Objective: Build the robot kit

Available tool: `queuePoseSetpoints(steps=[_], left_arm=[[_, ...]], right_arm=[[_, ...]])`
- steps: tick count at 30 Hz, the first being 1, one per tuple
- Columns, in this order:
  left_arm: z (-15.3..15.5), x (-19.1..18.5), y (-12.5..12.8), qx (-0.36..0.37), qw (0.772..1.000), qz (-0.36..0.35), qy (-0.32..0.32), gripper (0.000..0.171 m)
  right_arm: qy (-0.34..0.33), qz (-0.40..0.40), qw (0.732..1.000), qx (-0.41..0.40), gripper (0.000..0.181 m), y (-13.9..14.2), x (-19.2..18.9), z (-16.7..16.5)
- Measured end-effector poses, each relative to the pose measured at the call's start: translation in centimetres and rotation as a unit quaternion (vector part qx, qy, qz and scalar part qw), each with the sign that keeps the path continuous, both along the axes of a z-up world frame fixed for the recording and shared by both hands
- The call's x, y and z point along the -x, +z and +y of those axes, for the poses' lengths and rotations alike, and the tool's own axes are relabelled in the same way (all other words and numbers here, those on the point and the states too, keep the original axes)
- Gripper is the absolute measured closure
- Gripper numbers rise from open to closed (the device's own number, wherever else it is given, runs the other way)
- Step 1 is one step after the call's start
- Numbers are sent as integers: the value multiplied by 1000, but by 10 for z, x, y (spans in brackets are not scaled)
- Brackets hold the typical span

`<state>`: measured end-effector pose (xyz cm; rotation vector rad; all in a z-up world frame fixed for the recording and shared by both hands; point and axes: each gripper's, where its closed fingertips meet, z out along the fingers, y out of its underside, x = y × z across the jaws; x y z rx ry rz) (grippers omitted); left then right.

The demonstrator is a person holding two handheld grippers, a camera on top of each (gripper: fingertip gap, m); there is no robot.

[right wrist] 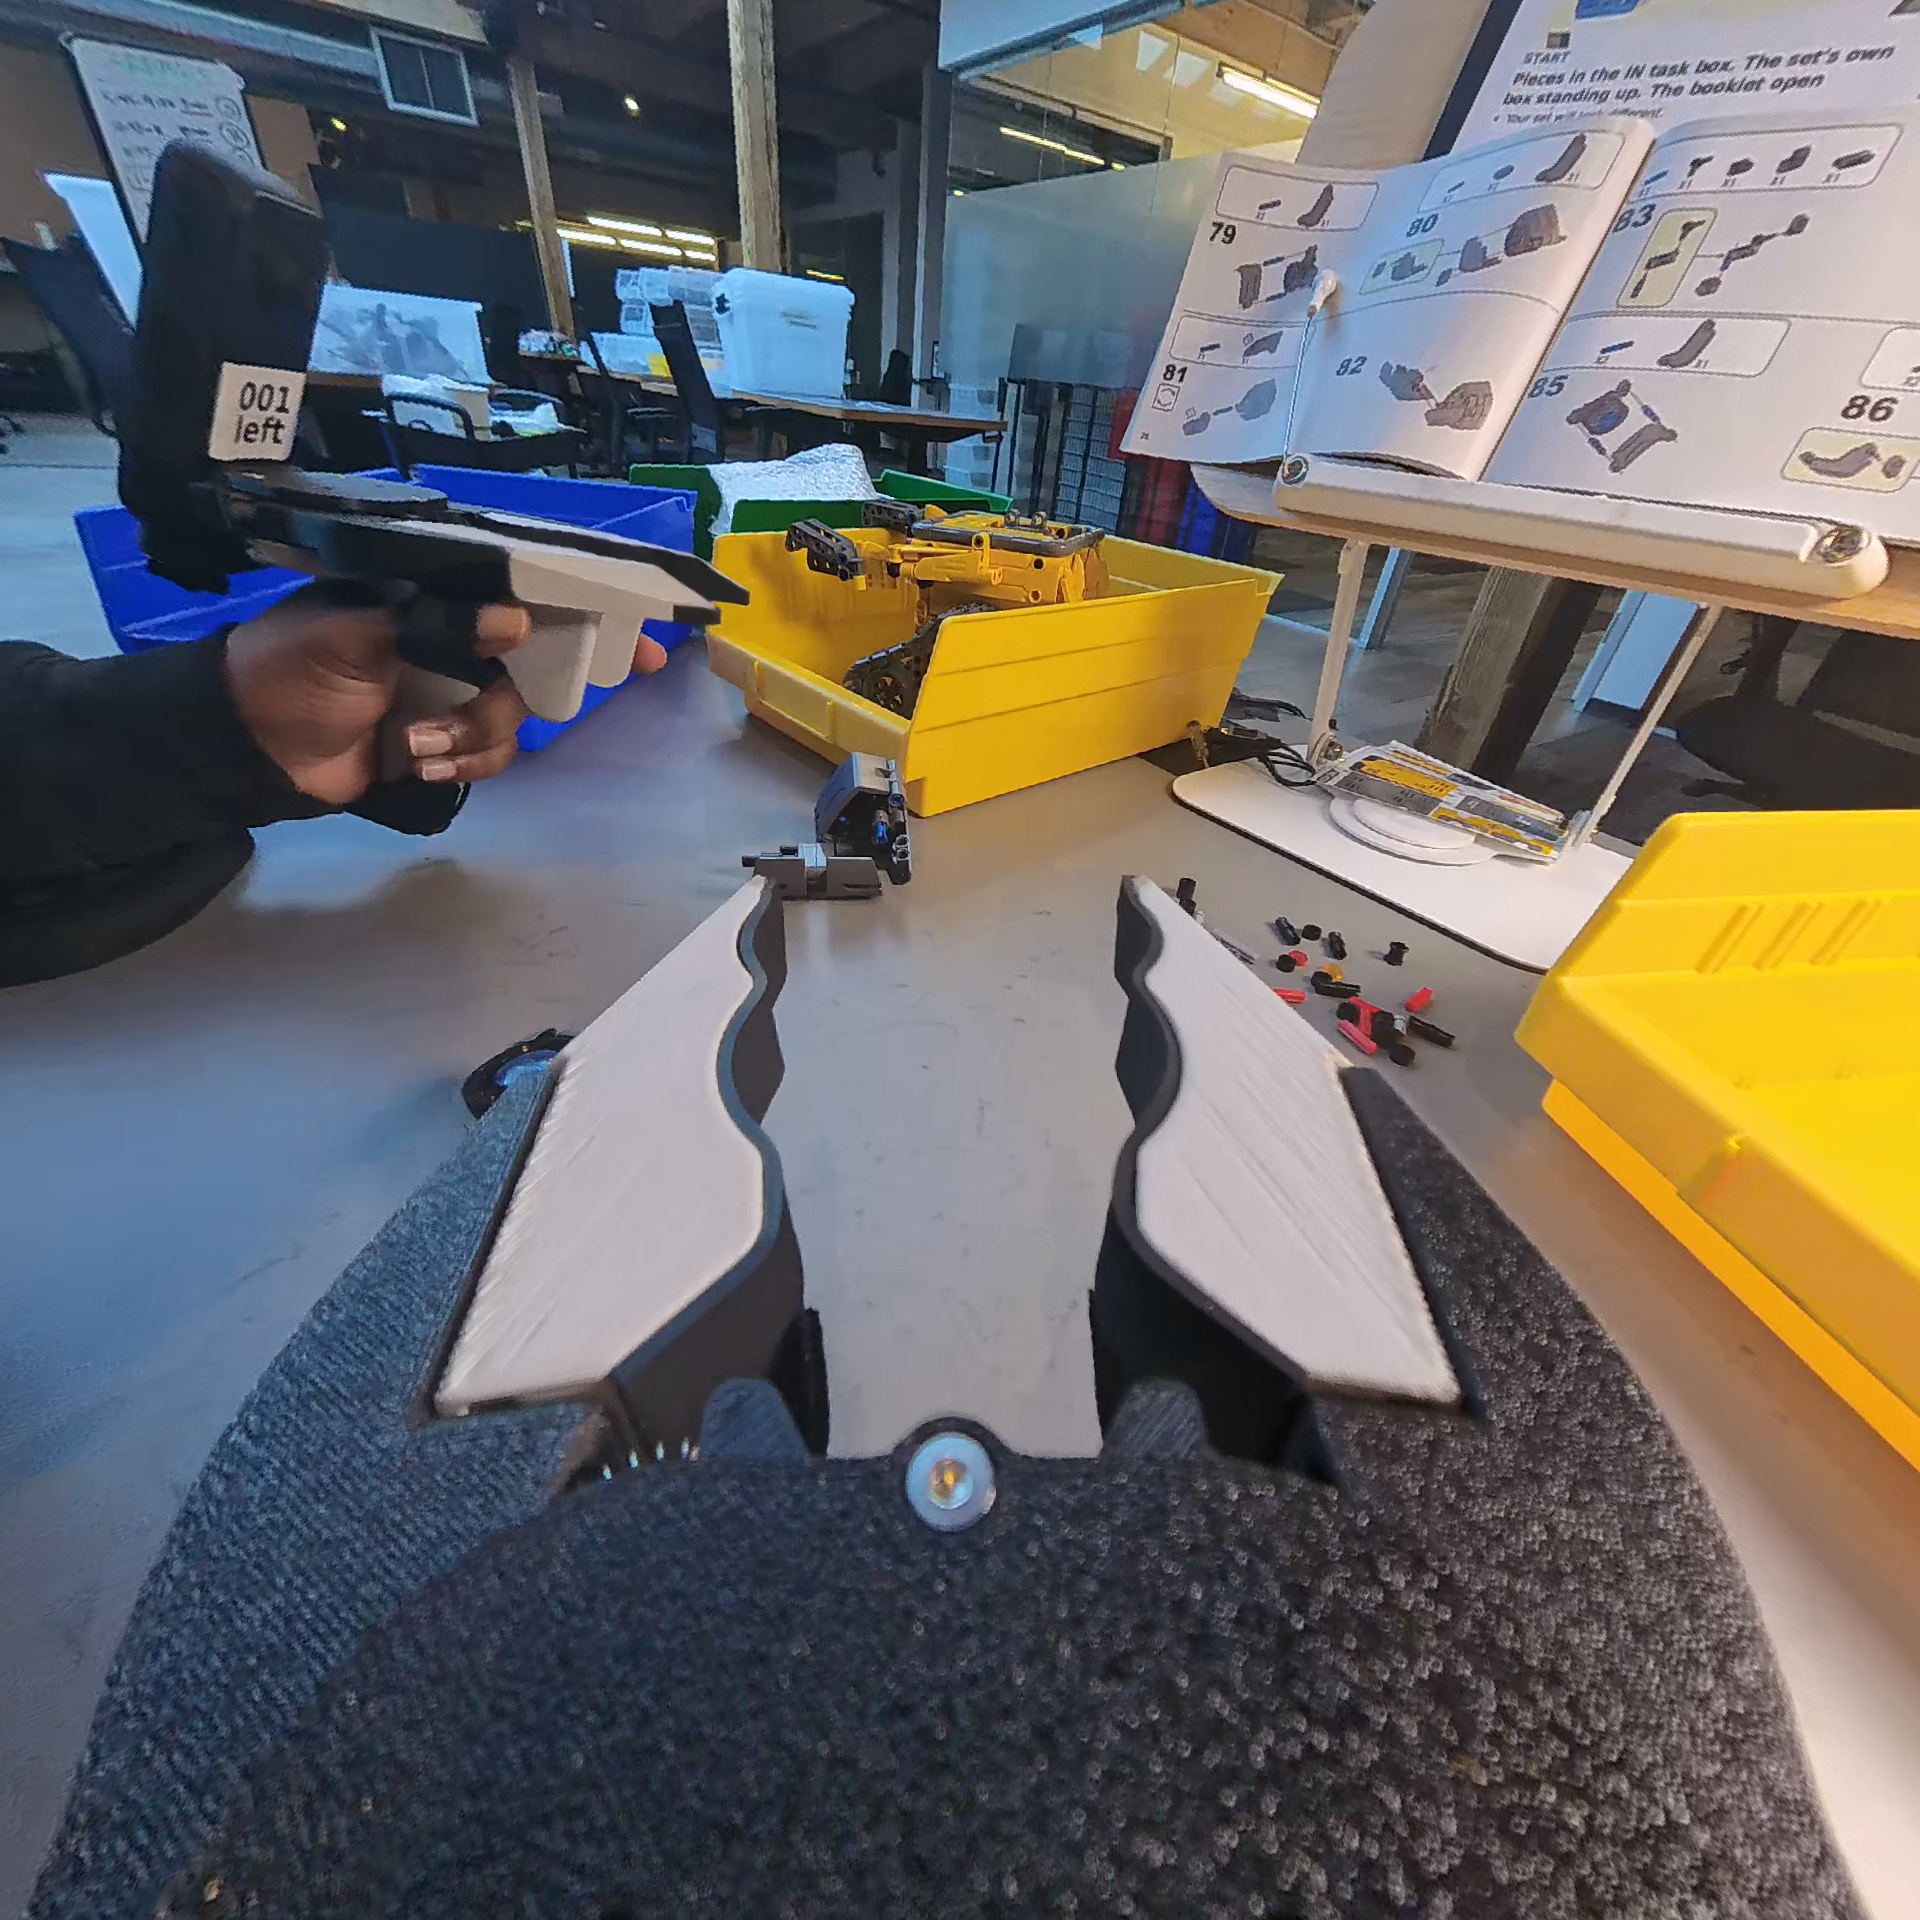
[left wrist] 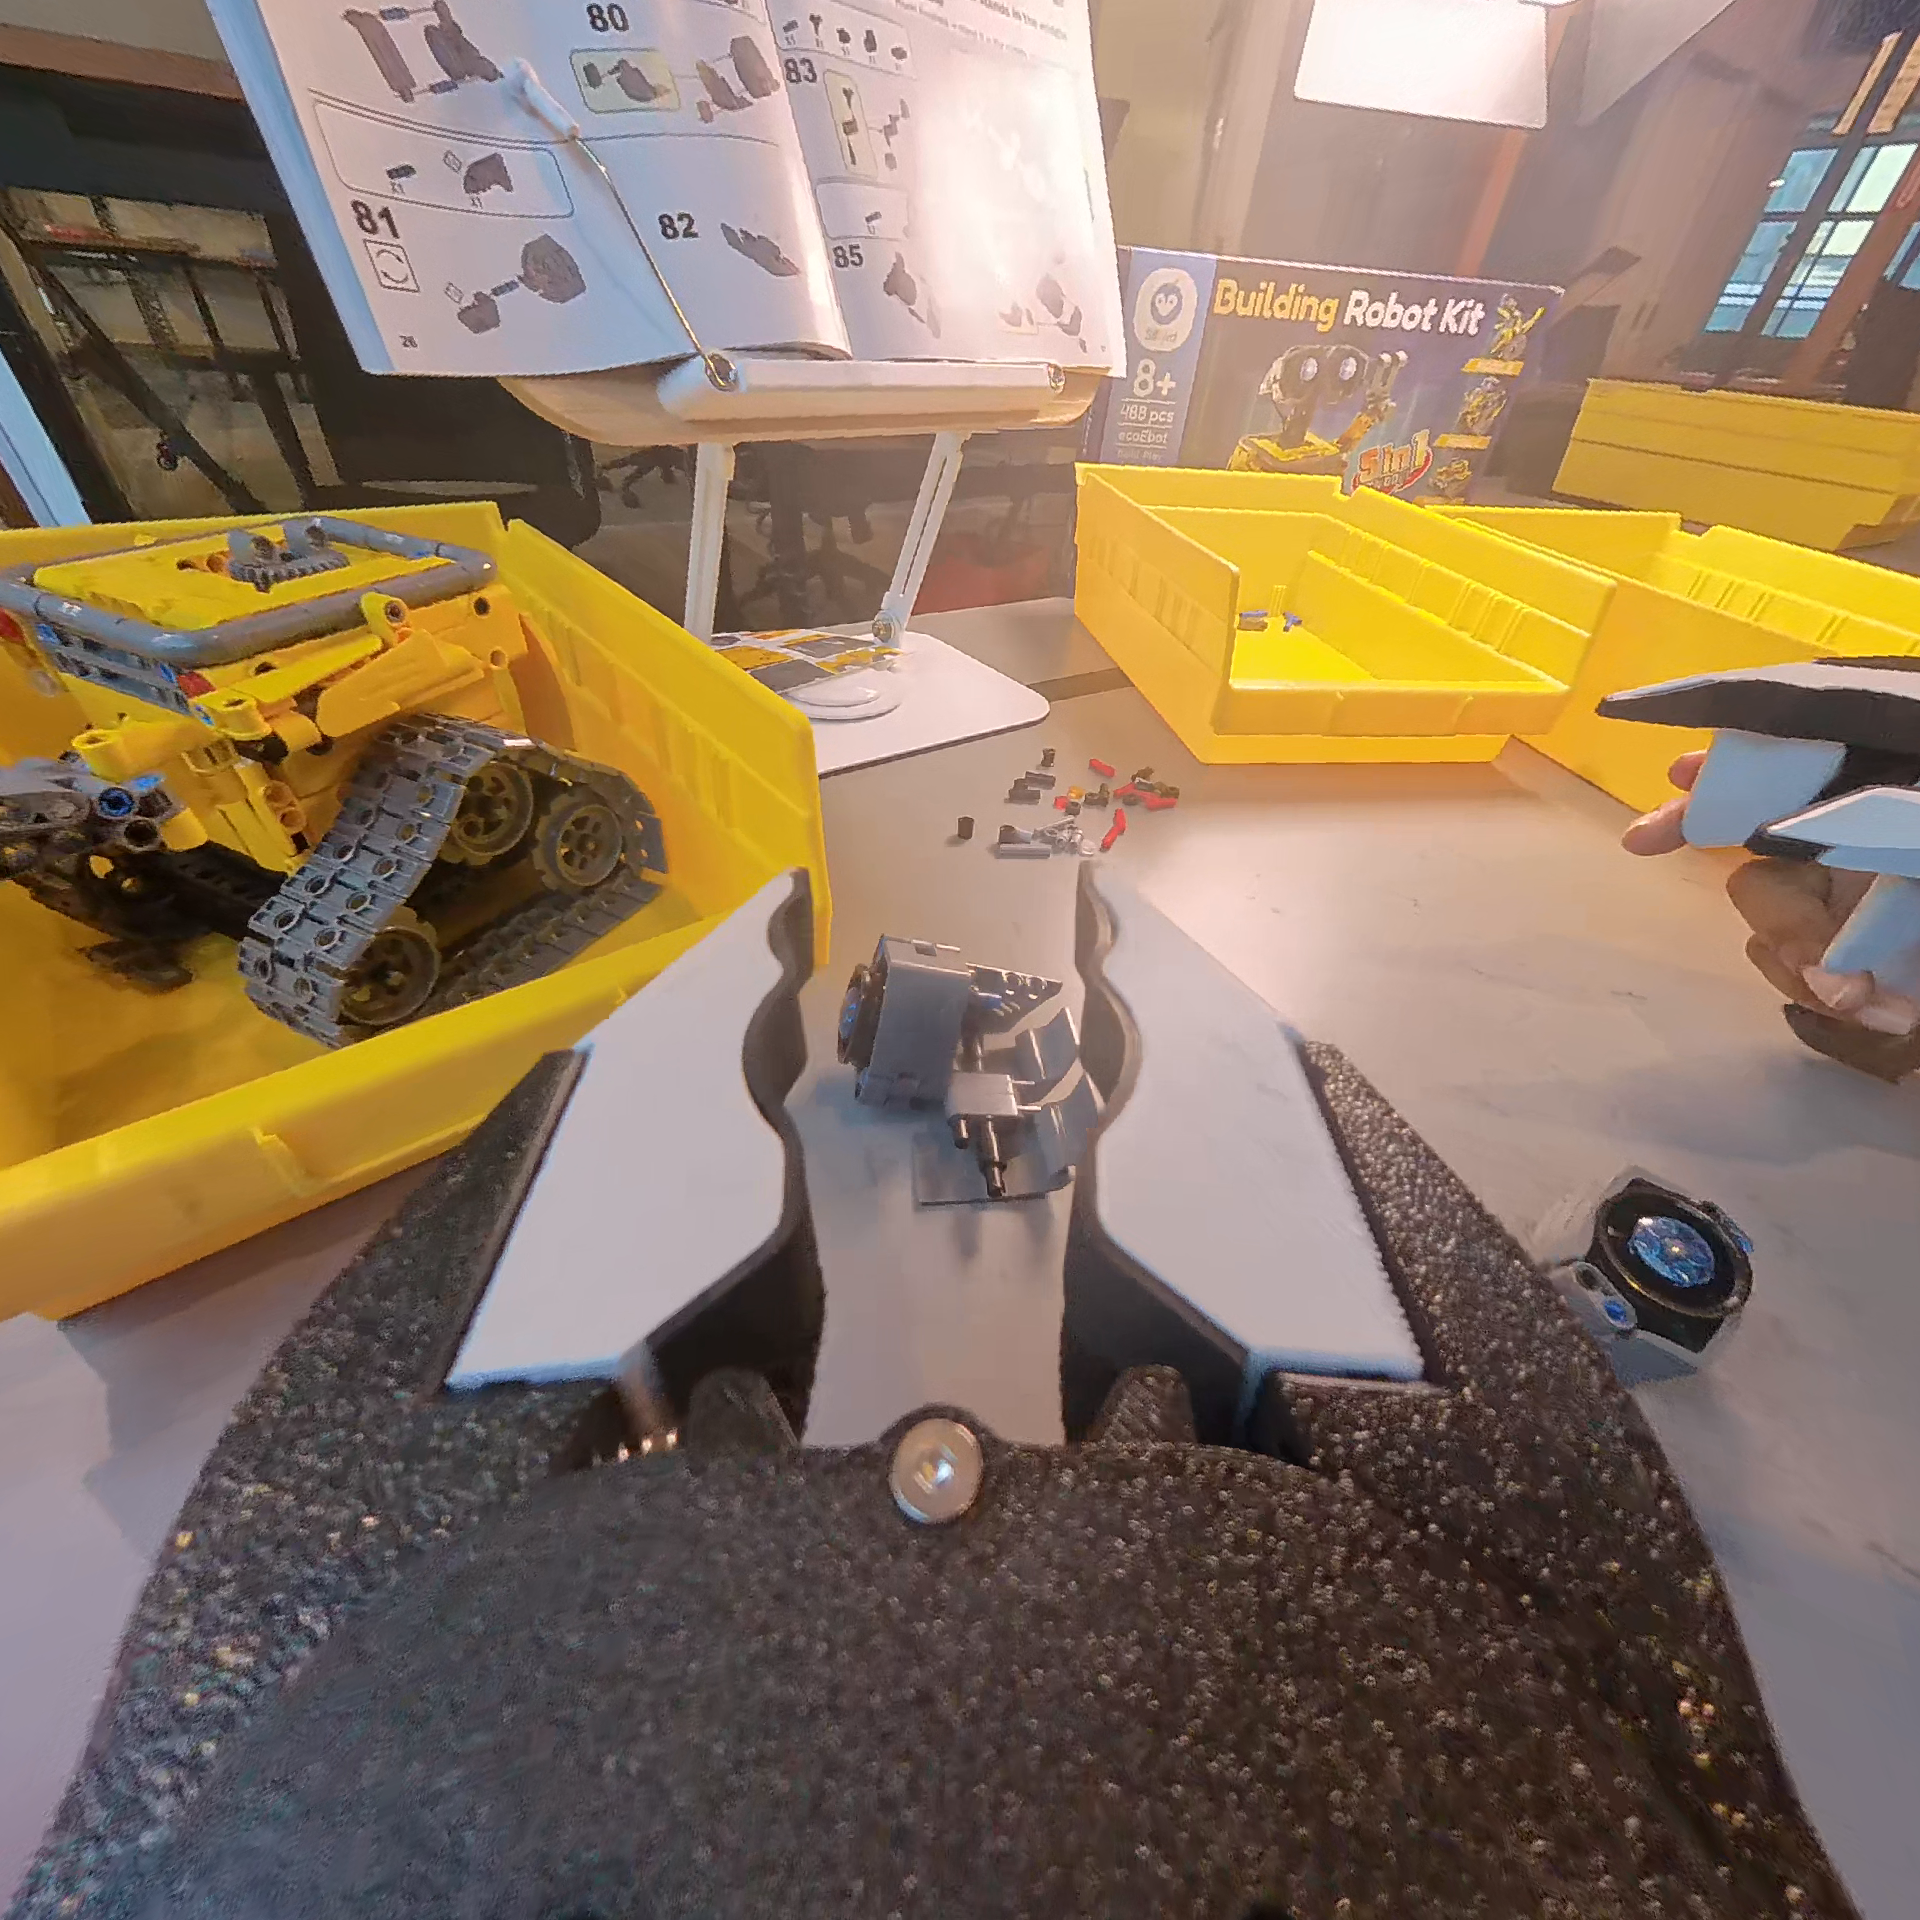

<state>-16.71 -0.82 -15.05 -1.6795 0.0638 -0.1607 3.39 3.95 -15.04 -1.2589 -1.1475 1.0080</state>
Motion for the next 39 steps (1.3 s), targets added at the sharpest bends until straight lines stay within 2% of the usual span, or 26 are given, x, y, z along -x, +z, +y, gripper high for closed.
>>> queuePoseSetpoints(steps=[3,6,16,20,30,35,39], left_arm=[[7,5,9,-15,999,28,17,137],[18,12,26,-34,998,51,31,145],[79,42,89,-86,992,75,57,156],[107,54,97,-88,991,74,67,156],[161,79,103,-91,989,69,94,158],[180,91,102,-87,989,63,103,156],[182,96,100,-92,987,70,109,155]], right_arm=[[-1,1,1000,3,119,0,0,1],[7,3,1000,10,128,0,0,-1],[3,6,1000,10,146,0,-3,3],[4,7,1000,18,149,0,-3,4],[3,17,999,36,176,1,-5,8],[1,18,999,43,181,0,-5,10],[-6,21,998,54,181,0,-6,14]])
